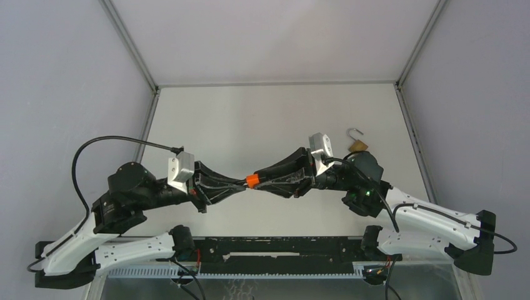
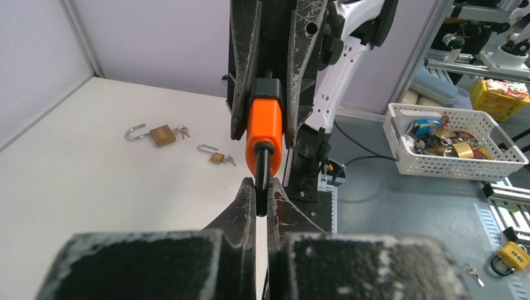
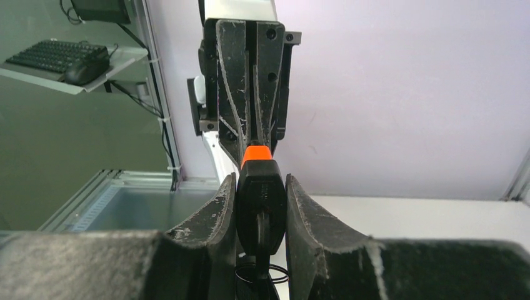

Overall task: Lock with the key
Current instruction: Lock the lock.

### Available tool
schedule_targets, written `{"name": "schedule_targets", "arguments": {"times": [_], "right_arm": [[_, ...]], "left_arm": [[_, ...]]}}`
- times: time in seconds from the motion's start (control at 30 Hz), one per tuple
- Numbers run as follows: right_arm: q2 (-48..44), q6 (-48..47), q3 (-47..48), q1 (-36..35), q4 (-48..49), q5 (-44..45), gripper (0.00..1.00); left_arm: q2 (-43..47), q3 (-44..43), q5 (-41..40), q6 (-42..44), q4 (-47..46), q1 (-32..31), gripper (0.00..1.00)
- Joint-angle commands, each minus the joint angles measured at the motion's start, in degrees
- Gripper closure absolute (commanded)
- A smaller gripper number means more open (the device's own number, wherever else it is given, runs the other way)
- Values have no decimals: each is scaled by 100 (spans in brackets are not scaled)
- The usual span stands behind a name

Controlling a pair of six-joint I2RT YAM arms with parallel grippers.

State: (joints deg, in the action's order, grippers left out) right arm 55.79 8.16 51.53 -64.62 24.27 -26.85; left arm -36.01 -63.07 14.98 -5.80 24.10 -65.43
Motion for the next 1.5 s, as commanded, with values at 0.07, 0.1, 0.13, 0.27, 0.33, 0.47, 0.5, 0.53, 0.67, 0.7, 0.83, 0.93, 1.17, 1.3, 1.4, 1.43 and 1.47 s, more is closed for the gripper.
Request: {"name": "schedule_targets", "arguments": {"times": [0.07,0.1,0.13,0.27,0.33,0.47,0.5,0.53,0.67,0.7,0.83,0.93,1.17,1.3,1.4,1.43,1.47], "right_arm": [[825,-57,-46,-159,39,468,100],[861,-46,-46,-160,68,470,100],[898,-32,-53,-164,134,470,100],[947,27,-130,-155,335,509,100],[966,51,-195,-147,412,548,100],[1104,93,-282,-132,506,565,100],[1135,89,-310,-144,520,593,100],[1160,103,-362,-136,566,628,100],[1198,183,-553,-41,694,692,100],[1224,140,-556,-34,645,733,100],[1368,-2,-558,-38,480,803,100],[1408,-201,-549,-81,250,860,100],[1386,-701,-516,-139,-186,1008,100],[1619,-803,-202,-185,-24,911,100],[1783,-801,-32,-199,158,828,100],[1814,-806,-3,-204,192,808,100],[1820,-804,32,-215,200,794,100]], "left_arm": [[-1110,-164,412,138,-894,-458,100],[-1157,-206,411,145,-905,-488,100],[-1193,-228,418,149,-907,-518,100],[-1258,-207,387,218,-986,-593,100],[-1291,-246,365,257,-1051,-596,100],[-1473,-447,373,334,-1022,-663,100],[-1497,-485,375,373,-1011,-697,100],[-1531,-524,364,402,-995,-725,100],[-1634,-757,337,563,-769,-743,100],[-1662,-800,330,645,-703,-750,100],[-1757,-964,226,1079,-310,-818,100],[-1761,-1077,96,1509,37,-823,100],[-1722,-1330,-79,2485,705,-911,100],[-1754,-1140,-24,2411,522,-1169,100],[-1844,-1102,59,2142,518,-1218,100],[-1851,-1110,89,2065,522,-1219,100],[-1859,-1111,138,2050,526,-1218,100]]}}
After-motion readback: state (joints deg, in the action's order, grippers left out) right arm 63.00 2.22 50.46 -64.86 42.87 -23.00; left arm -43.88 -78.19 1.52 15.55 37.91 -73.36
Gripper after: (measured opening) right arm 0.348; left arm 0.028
